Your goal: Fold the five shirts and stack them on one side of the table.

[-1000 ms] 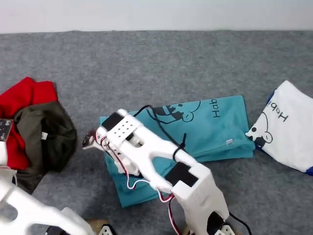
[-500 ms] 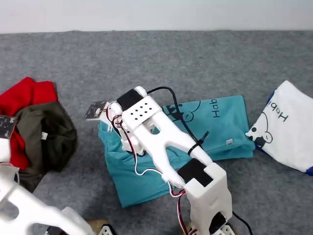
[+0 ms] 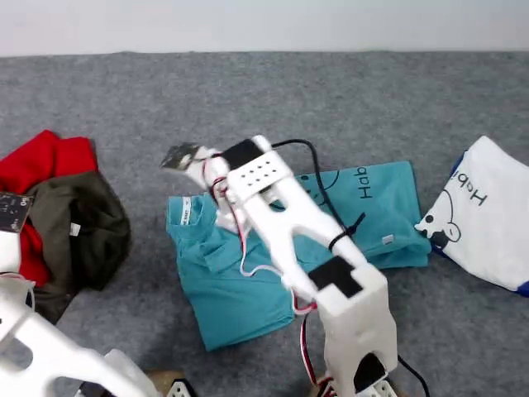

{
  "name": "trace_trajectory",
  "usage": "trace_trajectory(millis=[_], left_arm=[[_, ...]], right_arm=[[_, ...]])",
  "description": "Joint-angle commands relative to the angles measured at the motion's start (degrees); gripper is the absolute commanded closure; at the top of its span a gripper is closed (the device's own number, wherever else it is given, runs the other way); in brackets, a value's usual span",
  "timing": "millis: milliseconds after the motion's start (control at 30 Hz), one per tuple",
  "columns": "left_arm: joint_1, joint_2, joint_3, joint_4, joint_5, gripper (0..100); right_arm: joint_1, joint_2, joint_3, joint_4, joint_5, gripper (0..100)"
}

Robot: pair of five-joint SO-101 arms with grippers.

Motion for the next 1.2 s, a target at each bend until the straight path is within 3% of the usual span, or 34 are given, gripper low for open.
trace_trajectory(millis=[0,300,433,733,867,1167], left_arm=[[0.35,-0.97,-0.40,-1.23,-0.44,98],[0.35,-0.97,-0.40,-1.23,-0.44,98],[0.35,-0.97,-0.40,-1.23,-0.44,98],[0.35,-0.97,-0.40,-1.32,-0.44,98],[0.35,-1.05,-0.40,-1.32,-0.44,98],[0.35,-1.23,-0.40,-1.23,-0.53,98]], right_arm=[[3.82,0.57,-2.99,-3.74,-3.25,89.3],[-3.30,-0.13,-16.09,19.82,-4.13,90.1],[-7.16,-1.89,-11.87,19.56,-4.31,98.5],[-14.46,3.21,-2.81,14.73,-4.13,98.9],[-9.80,5.58,-3.87,5.49,-3.96,98.9],[4.35,5.76,-16.88,-3.91,-4.13,98.9]])
